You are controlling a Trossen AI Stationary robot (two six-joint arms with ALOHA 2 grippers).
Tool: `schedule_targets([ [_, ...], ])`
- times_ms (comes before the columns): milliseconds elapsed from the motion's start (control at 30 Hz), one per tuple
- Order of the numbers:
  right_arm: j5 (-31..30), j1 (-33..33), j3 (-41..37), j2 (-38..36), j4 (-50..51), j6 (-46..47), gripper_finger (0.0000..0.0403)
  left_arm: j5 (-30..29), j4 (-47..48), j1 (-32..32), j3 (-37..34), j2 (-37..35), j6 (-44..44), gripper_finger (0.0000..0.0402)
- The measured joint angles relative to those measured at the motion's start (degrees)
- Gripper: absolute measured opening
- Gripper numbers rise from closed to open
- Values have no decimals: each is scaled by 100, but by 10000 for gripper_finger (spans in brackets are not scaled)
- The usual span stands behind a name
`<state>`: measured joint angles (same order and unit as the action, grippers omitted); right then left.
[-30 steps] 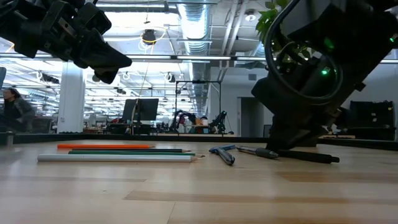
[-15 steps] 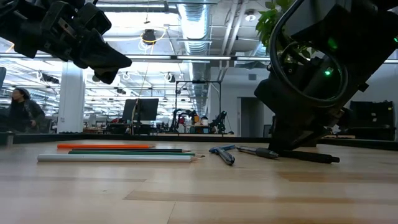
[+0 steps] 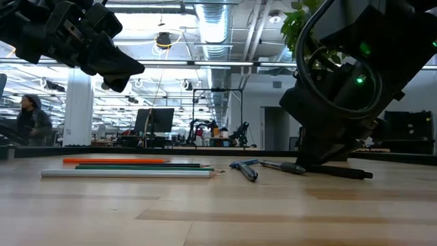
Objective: Sort pens & pencils
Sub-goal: Put the right black pen into the transparent bin
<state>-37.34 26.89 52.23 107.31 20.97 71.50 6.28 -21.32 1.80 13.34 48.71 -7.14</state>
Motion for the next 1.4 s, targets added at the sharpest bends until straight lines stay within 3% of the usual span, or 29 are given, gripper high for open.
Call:
schedule_targets([
  [300, 0, 0, 0, 2, -21, 2, 53, 0, 0, 0, 0, 0, -3, 0],
  [1400, 20, 0, 0, 2, -26, 0, 52, -2, -1, 0, -2, -1, -15, 0],
])
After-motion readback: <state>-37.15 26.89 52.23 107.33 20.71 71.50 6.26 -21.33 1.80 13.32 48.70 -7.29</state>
